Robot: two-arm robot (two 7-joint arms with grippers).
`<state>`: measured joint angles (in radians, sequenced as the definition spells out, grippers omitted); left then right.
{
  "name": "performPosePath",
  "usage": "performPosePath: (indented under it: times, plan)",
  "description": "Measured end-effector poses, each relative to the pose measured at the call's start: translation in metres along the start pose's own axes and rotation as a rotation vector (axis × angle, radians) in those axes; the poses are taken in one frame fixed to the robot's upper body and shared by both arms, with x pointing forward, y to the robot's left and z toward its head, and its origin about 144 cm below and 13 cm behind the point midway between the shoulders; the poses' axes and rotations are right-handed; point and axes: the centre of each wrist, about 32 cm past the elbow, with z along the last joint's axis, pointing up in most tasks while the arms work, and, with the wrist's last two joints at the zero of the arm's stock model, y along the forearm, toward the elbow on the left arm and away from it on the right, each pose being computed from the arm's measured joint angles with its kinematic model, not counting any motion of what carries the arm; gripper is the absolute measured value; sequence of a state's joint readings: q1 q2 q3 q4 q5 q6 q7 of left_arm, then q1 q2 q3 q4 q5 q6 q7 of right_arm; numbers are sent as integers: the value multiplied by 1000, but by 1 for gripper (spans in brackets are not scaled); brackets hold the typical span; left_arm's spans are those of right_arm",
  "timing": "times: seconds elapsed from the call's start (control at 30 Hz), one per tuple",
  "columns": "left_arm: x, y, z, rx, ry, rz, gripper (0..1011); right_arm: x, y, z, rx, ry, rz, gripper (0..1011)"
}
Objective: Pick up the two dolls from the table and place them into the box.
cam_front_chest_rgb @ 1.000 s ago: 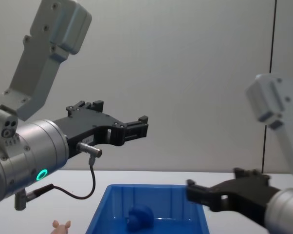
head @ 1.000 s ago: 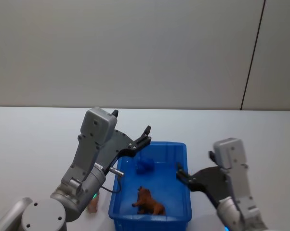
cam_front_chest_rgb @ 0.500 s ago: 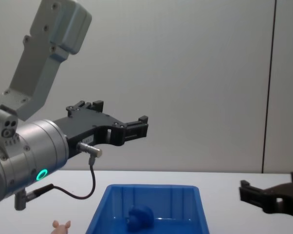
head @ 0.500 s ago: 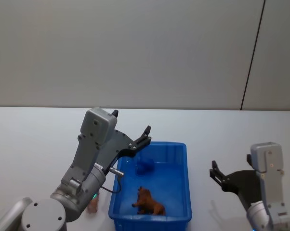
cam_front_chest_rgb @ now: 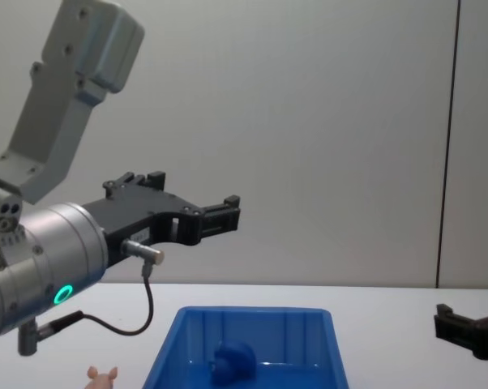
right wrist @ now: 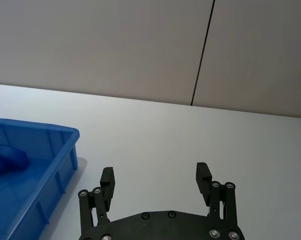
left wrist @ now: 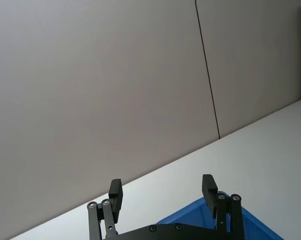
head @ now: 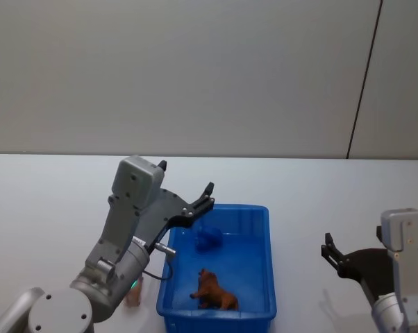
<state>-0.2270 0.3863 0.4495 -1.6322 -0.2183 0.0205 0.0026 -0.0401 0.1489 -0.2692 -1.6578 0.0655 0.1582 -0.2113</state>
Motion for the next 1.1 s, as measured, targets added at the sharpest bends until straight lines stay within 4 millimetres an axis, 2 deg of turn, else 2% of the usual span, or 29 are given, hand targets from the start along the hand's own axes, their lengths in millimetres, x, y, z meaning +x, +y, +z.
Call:
performPosePath:
  times: [0.67, 1.1]
  plan:
    - [5, 23, -9, 110, 102, 129, 1001, 4, -1, -1, -3, 1, -23, 1001]
    - [8, 30, -13, 284, 169, 207, 1001, 5, -2, -2, -4, 2, -28, 1001]
